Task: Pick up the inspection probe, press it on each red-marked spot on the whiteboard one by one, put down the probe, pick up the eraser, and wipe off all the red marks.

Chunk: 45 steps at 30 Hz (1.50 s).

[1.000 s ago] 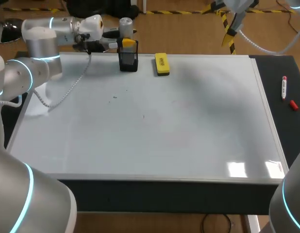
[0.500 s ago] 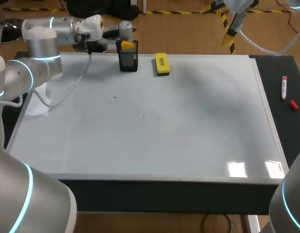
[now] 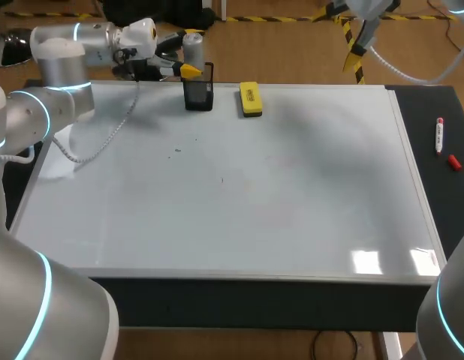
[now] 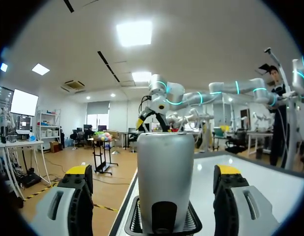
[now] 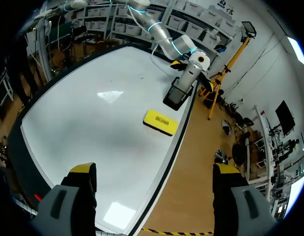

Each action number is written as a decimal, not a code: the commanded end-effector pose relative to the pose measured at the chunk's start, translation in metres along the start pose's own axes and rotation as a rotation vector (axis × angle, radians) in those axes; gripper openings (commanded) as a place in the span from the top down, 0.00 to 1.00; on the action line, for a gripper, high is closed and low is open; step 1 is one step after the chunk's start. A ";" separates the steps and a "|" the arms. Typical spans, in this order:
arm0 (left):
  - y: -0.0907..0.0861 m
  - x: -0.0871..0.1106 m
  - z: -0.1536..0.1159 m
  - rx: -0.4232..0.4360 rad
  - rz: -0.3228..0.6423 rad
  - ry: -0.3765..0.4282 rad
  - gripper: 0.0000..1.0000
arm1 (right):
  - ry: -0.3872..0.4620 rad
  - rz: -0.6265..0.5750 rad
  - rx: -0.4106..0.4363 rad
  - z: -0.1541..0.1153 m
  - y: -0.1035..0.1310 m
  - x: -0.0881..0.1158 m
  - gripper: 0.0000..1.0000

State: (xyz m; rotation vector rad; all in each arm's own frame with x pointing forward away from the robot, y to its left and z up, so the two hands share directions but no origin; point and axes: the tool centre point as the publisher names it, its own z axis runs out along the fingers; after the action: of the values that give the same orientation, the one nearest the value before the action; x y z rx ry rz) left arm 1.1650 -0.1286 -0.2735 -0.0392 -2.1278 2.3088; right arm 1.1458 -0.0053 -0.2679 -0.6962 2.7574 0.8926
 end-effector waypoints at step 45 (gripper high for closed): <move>-0.051 0.089 -0.107 -0.293 0.131 -0.476 0.00 | 0.004 -0.001 0.003 -0.001 0.000 -0.001 0.00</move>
State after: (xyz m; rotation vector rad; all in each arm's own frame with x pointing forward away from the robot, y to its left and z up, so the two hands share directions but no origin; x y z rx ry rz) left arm 1.0909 -0.0143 -0.2384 -0.2437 -2.2987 2.1057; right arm 1.1459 -0.0053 -0.2680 -0.6961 2.7573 0.8928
